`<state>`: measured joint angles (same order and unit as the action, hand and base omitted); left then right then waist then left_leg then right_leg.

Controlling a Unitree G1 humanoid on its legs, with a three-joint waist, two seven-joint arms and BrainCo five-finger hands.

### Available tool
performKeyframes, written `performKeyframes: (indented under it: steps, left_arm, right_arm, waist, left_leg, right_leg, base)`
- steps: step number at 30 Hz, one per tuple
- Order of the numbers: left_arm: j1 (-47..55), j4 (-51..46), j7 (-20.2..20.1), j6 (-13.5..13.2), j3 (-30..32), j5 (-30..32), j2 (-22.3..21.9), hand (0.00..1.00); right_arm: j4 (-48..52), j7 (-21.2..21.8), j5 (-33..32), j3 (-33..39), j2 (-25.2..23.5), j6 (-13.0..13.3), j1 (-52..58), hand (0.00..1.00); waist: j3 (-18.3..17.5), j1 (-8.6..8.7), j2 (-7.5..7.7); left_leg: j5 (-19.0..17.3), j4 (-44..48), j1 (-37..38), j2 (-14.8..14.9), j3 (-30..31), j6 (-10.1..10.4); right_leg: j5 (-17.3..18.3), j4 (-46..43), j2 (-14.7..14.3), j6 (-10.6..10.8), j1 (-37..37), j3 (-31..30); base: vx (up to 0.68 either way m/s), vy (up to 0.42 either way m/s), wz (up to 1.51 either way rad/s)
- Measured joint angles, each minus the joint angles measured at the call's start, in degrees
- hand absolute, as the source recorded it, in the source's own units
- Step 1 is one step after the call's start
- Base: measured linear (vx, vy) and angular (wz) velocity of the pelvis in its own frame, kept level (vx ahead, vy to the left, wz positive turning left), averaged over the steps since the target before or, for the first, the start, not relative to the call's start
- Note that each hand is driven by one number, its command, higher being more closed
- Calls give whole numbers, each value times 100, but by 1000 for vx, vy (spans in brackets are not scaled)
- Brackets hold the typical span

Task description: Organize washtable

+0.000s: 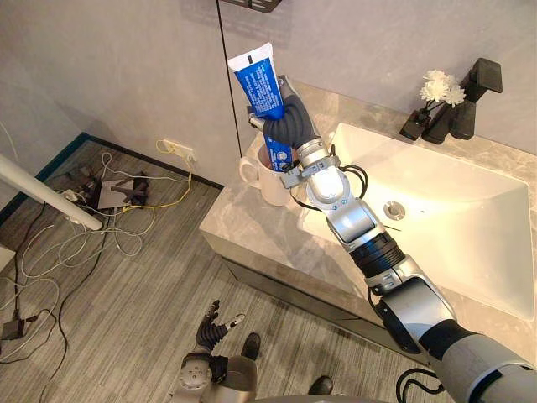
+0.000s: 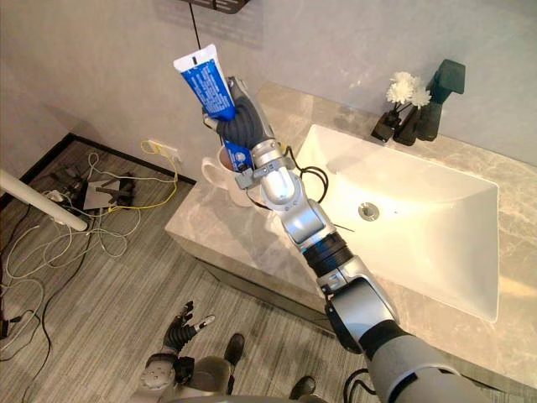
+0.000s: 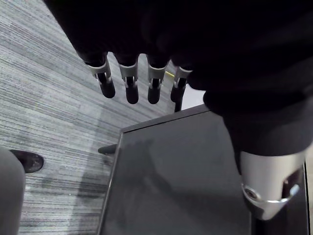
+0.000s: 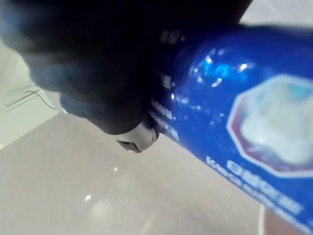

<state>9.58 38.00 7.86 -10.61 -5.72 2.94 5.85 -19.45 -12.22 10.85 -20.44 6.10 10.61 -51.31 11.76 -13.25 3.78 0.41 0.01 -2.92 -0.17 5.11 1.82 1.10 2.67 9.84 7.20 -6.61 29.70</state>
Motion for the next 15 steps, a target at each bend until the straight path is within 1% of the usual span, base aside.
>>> performKeyframes:
  steps: [5,9,15]
  left_arm:
    - [-3,-1,1,0,-35,-3,4,0]
    - [-4,-4,0,0,-37,-3,5,0]
    - [-3,-5,1,1,-37,-3,5,0]
  right_arm:
    - [-1,0,21,0,-3,-4,66,0]
    - [-9,0,83,2,-3,-89,196,0]
    - [-9,-1,101,4,-3,-92,196,0]
  waist:
    - [0,0,0]
    - [2,1,-1]
    - [2,3,-1]
  left_leg:
    - [1,0,0,-3,1,-1]
    - [1,0,0,-7,-3,-1]
    - [2,1,0,-5,-3,-1]
  right_leg:
    - [1,-38,12,1,14,0]
    - [1,-45,17,0,20,-4]
    - [2,-45,16,0,20,-5]
  base:
    - [0,0,0]
    - [0,0,0]
    - [0,0,0]
